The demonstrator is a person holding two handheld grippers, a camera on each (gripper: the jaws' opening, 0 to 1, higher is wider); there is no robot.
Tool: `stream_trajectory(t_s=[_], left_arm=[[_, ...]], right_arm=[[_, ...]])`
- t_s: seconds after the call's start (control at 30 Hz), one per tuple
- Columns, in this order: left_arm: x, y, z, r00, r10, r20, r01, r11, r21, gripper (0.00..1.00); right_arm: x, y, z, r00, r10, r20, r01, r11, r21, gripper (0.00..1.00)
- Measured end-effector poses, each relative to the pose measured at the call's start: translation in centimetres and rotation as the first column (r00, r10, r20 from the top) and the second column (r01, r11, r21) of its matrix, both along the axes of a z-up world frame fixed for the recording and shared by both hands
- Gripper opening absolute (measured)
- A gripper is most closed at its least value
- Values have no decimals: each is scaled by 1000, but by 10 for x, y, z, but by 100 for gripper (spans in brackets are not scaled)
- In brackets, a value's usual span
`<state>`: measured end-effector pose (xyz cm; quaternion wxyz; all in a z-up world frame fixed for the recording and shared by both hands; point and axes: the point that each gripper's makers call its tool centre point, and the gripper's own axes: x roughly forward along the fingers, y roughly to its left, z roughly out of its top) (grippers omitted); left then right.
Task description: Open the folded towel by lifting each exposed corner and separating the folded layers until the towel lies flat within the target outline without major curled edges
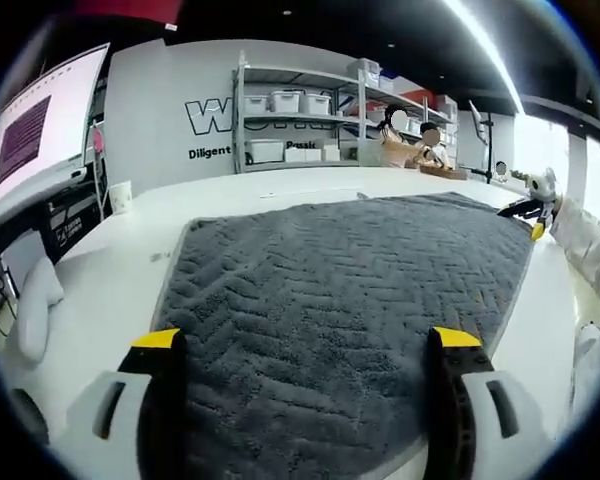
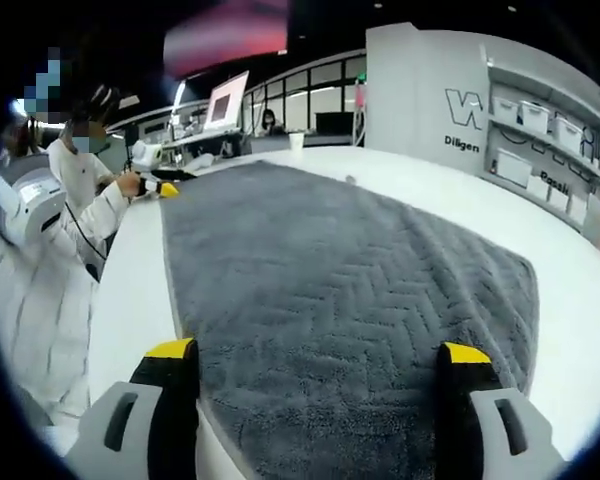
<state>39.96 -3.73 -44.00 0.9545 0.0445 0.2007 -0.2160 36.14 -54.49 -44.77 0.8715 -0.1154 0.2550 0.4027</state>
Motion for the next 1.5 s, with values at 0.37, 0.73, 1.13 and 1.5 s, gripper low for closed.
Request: stream_trajectory(t_s=[0.37,0.73,1.13,1.5], left_arm=[[-1,0,1,1000,-21,1,21,1000,16,99],[23,4,44,995,3,103,-2,1000,-12,99],[75,-29,90,980,-121,160,120,993,19,99],[124,-37,73,984,-123,130,128,991,-34,99]], right_arm=[[0,0,1,1000,-2,-5,2,1000,-2,99],[16,-4,30,998,-38,52,37,999,29,95],[78,-8,56,992,-84,97,87,996,-26,99],[132,-1,59,993,-97,73,101,993,-53,99]])
